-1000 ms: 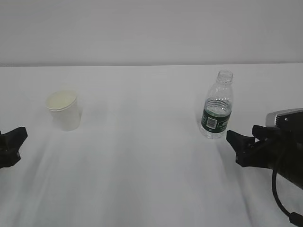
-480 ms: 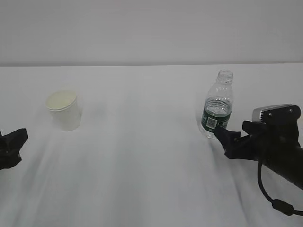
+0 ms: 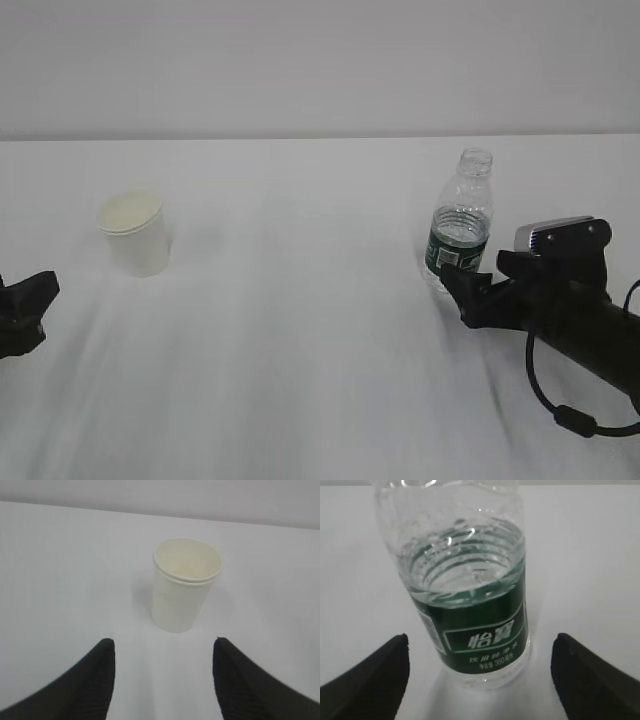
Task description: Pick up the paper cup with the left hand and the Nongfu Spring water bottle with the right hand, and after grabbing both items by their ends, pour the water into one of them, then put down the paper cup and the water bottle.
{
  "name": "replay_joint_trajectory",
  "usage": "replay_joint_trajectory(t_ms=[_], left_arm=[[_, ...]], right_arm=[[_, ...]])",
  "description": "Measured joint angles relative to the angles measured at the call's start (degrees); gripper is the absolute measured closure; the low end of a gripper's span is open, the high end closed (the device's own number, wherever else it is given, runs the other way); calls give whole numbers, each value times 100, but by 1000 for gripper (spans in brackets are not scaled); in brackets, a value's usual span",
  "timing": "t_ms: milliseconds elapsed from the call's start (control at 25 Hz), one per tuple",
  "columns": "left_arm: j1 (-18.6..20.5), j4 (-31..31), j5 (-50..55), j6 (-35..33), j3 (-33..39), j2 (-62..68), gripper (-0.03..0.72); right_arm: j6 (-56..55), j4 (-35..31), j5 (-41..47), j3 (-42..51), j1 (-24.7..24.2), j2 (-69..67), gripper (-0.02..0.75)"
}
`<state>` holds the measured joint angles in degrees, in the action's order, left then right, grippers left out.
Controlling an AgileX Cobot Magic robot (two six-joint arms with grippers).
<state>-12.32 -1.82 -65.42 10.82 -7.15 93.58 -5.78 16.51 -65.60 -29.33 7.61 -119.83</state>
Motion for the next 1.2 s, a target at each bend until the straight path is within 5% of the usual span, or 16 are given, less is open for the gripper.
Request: replay_joint_trajectory(t_ms=[1200], left_arm=[[0, 0, -11, 0, 0, 0, 246]], right_arm=[[-130, 102, 0, -590, 0, -94, 66]])
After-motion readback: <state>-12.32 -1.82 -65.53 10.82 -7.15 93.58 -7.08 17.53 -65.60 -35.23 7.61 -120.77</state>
